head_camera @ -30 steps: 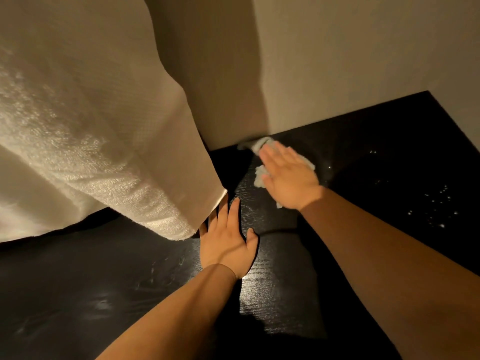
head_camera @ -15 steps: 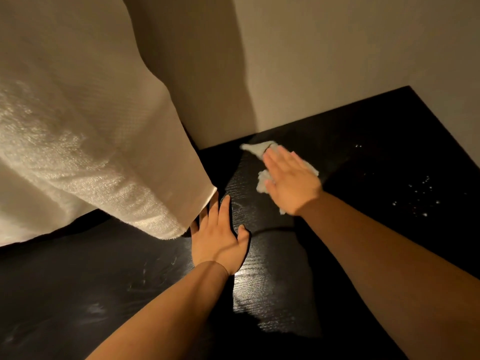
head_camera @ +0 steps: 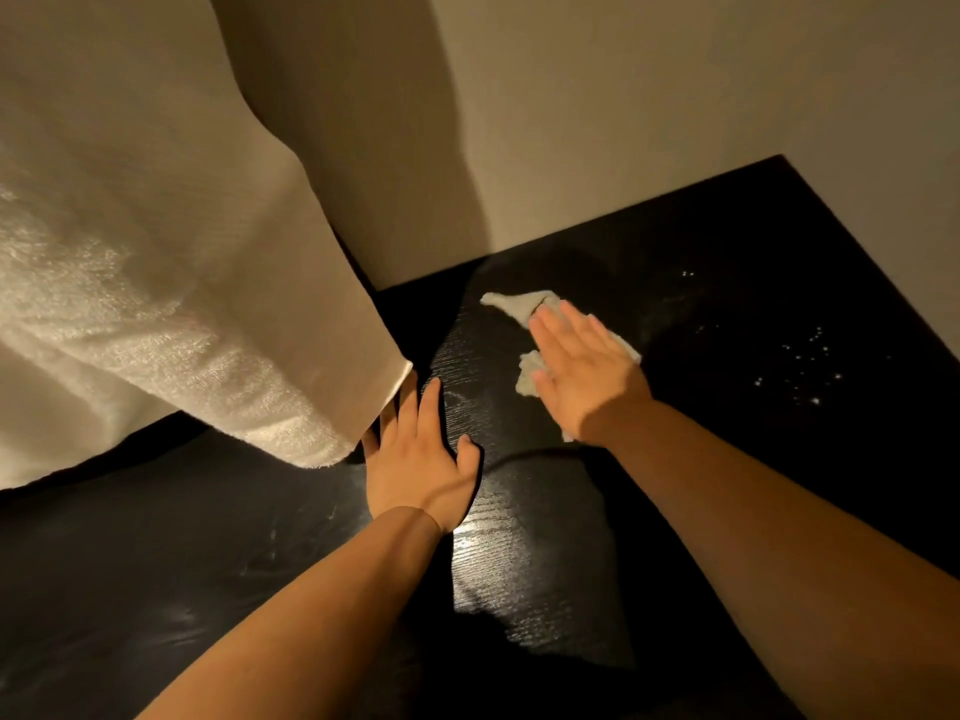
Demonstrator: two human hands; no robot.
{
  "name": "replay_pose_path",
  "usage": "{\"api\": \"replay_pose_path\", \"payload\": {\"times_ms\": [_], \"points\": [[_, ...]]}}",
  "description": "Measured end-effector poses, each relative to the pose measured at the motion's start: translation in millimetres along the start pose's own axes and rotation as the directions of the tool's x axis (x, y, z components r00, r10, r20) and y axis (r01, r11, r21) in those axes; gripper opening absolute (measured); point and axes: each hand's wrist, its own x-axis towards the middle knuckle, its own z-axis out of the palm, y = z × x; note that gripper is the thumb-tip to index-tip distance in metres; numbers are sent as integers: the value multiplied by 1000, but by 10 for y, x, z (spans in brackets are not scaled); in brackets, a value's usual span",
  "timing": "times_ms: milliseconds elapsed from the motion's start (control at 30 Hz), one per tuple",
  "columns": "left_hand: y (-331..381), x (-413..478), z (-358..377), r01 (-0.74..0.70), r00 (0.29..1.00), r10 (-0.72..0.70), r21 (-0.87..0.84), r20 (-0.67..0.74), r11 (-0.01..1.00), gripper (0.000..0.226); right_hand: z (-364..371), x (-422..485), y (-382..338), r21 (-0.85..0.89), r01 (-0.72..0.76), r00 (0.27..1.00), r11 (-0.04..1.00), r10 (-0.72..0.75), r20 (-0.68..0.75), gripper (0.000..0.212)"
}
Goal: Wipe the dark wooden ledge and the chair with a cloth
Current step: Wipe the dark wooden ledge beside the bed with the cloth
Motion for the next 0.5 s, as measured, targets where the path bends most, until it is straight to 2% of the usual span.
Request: {"api": "replay_pose_path", "payload": {"times_ms": [100, 167, 300, 400, 433, 500], "points": [[3, 1, -11, -11, 1000, 11, 5, -11, 1000, 77, -13, 103, 304, 27, -231, 968, 973, 233, -98, 70], [-7, 2, 4, -14, 1000, 14, 10, -7, 1000, 77, -15, 58, 190, 29, -281, 956, 959, 283, -84, 71], [-10, -5, 12, -23, 1000, 23, 15, -7, 1000, 77, 63, -408, -383, 59, -111, 993, 992, 113, -27, 73], [-16, -9, 15, -30, 999, 30, 24, -11, 999, 76, 95, -578, -375, 81, 28, 999, 996, -30, 25, 73], [-22, -12, 16, -33, 999, 33, 26, -12, 999, 76, 84, -545, -266, 55, 39, 998, 998, -42, 56, 73], [-30, -7, 23, -34, 999, 34, 25, -7, 999, 76, 65, -440, 11, 6, -50, 999, 999, 50, 21, 76]]}}
